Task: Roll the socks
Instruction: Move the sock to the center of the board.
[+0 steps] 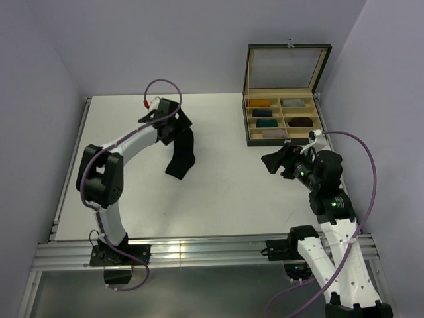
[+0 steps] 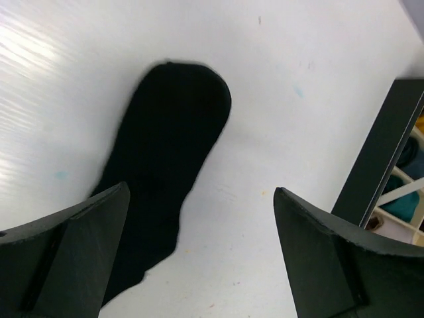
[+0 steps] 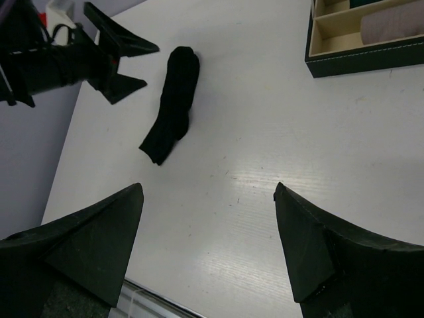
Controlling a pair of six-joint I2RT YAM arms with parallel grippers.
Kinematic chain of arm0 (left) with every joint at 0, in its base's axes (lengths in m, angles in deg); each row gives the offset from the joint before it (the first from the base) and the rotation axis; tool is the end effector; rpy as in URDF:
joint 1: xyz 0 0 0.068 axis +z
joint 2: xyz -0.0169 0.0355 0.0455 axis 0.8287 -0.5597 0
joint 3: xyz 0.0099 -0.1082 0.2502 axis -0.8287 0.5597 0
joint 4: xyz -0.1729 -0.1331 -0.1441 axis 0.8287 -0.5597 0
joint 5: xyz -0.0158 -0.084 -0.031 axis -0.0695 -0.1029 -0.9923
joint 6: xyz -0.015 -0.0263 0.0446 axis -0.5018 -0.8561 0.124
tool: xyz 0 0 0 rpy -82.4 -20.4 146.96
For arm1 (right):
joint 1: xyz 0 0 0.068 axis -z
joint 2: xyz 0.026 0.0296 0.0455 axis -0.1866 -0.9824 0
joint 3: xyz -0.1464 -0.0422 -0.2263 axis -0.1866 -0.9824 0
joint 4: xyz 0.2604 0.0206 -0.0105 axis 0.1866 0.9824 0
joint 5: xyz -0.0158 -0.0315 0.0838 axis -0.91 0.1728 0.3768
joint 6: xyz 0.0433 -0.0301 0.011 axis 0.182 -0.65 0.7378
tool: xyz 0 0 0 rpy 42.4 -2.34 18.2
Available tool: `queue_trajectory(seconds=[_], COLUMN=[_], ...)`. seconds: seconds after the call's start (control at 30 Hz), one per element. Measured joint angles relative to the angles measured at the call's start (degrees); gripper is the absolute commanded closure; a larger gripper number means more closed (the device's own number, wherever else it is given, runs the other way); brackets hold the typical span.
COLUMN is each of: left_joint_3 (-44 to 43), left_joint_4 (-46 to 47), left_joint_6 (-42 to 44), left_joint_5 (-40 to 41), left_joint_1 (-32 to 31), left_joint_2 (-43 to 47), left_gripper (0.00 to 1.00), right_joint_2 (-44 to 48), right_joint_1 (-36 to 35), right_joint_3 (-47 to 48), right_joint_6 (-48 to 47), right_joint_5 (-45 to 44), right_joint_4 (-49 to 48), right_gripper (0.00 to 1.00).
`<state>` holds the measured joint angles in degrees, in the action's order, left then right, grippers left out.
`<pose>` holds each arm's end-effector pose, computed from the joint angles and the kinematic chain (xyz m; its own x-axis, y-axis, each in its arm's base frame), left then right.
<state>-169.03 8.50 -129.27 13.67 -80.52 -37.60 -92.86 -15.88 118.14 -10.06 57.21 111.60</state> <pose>0.3892 -0.1711 0.2232 -0.5994 -0.6578 -0.4561 -0.4209 0.7437 -0.5195 0.1334 0.0243 0.3247 -0.4670 0.3914 -0.7929 -0.2170 0.8186 0.5319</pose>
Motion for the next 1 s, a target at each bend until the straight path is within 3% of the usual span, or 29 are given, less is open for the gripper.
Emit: queue_trajectory(seconds=[0.2, 0.5, 1.0], left_joint_3=[2.9, 20.5, 25.4], left_joint_4=[-1.7, 3.3, 14.8], left_joint_6=[3.7, 5.6, 5.9], left_joint_5=[4.1, -0.5, -5.1], left_joint_1=[2.4, 1.2, -2.8], left_joint_2=[7.6, 11.6, 11.7], left_gripper=[0.05, 0.07, 0.07], right_joint_2=[-0.2, -3.5, -12.6], right_joint_1=[0.0, -1.0, -13.9], right_joint_3=[-0.8, -3.1, -6.0], right_joint_6=[-0.3, -1.5, 0.0], right_joint_5=[2.6, 9.0, 5.6], right_joint_4=[-1.3, -4.5, -9.3], right_gripper=[0.19, 0.23, 0.26])
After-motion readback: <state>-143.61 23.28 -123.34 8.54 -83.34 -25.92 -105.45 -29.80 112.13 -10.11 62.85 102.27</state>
